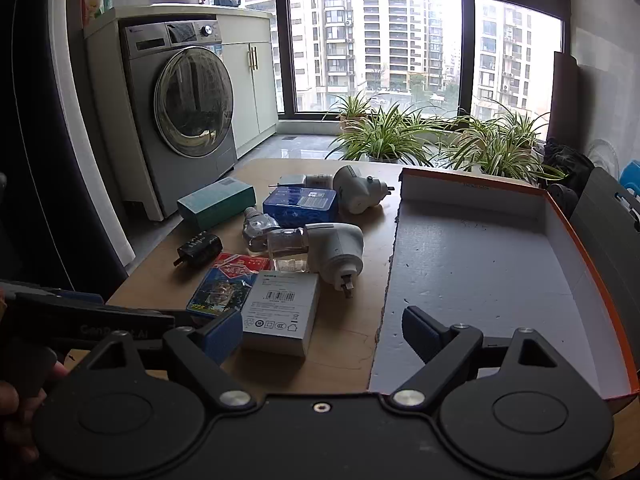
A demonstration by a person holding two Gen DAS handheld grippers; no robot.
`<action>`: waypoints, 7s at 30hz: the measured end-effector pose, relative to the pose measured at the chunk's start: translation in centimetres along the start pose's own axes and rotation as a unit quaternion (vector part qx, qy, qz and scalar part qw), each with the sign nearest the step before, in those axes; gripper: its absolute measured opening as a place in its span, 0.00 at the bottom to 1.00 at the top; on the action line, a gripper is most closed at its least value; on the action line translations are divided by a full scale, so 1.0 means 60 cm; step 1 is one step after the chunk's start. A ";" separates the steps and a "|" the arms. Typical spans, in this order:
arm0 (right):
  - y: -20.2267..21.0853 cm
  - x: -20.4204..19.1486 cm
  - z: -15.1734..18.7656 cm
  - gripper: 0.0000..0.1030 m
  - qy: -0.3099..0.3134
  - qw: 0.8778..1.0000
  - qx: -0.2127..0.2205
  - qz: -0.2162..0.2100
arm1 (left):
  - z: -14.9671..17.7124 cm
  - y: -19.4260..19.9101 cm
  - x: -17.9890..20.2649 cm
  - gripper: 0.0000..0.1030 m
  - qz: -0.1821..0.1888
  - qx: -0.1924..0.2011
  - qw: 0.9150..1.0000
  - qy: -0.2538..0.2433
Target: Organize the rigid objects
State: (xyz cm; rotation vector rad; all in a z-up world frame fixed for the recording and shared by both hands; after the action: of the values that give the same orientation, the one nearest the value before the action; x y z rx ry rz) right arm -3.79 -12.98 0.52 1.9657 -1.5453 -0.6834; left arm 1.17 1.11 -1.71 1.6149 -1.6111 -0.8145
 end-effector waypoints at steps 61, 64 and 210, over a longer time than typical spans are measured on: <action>-0.179 0.003 -0.036 0.87 -0.043 0.993 -0.108 0.028 | -0.027 -0.028 -0.060 1.00 -0.014 -0.008 0.999 0.035; -0.187 -0.004 -0.037 0.87 -0.006 0.994 -0.107 0.007 | -0.038 -0.041 -0.041 1.00 0.001 -0.009 1.000 0.024; -0.093 0.277 -0.173 0.68 -0.099 0.992 -0.018 0.078 | -0.164 -0.062 0.282 0.58 0.117 0.045 0.987 -0.101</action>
State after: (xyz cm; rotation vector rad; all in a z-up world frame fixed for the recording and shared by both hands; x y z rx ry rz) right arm 10.75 -27.00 3.22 1.7707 -1.7705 -0.8556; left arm 11.87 -15.41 1.44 1.4036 -1.9644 -0.8110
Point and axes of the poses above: each gripper's, at about its wrist camera, not at the fingertips, and y roughly against the way its jaws point, x to its right, z to its underside, the point moved 1 cm from there along -y, roughly the way its jaws point, and after that the axes turned 7 degrees about -x, right-handed, at the moved point
